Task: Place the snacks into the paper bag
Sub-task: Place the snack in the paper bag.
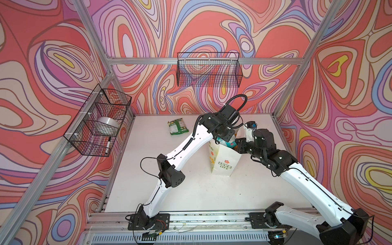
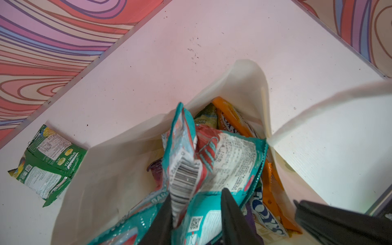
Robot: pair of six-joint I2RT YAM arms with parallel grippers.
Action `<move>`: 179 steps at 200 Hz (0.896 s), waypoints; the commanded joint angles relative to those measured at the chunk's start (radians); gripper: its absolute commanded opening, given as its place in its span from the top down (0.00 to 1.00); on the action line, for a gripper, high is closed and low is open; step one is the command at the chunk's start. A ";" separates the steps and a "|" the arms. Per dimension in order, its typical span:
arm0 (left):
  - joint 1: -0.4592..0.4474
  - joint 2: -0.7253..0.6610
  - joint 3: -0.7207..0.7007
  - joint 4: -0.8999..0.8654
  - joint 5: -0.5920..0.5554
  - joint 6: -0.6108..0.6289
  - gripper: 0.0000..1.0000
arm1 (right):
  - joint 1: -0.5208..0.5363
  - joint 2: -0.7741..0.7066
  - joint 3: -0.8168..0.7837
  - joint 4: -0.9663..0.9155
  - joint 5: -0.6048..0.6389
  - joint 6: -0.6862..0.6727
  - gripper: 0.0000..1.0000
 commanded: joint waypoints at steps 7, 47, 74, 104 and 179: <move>0.003 -0.056 0.022 0.029 0.039 -0.052 0.56 | 0.002 0.010 -0.014 -0.009 0.004 -0.008 1.00; 0.002 -0.129 -0.016 0.116 0.103 -0.104 0.58 | 0.002 0.009 -0.014 -0.009 0.005 -0.008 1.00; 0.002 -0.171 -0.038 0.142 0.034 -0.129 0.55 | 0.002 0.003 -0.015 -0.012 0.010 -0.009 1.00; 0.002 -0.250 -0.103 0.208 0.071 -0.169 0.47 | 0.002 -0.002 -0.015 -0.014 0.015 -0.010 1.00; 0.052 -0.583 -0.573 0.438 -0.198 -0.277 0.07 | 0.002 -0.019 -0.020 -0.014 0.030 -0.009 1.00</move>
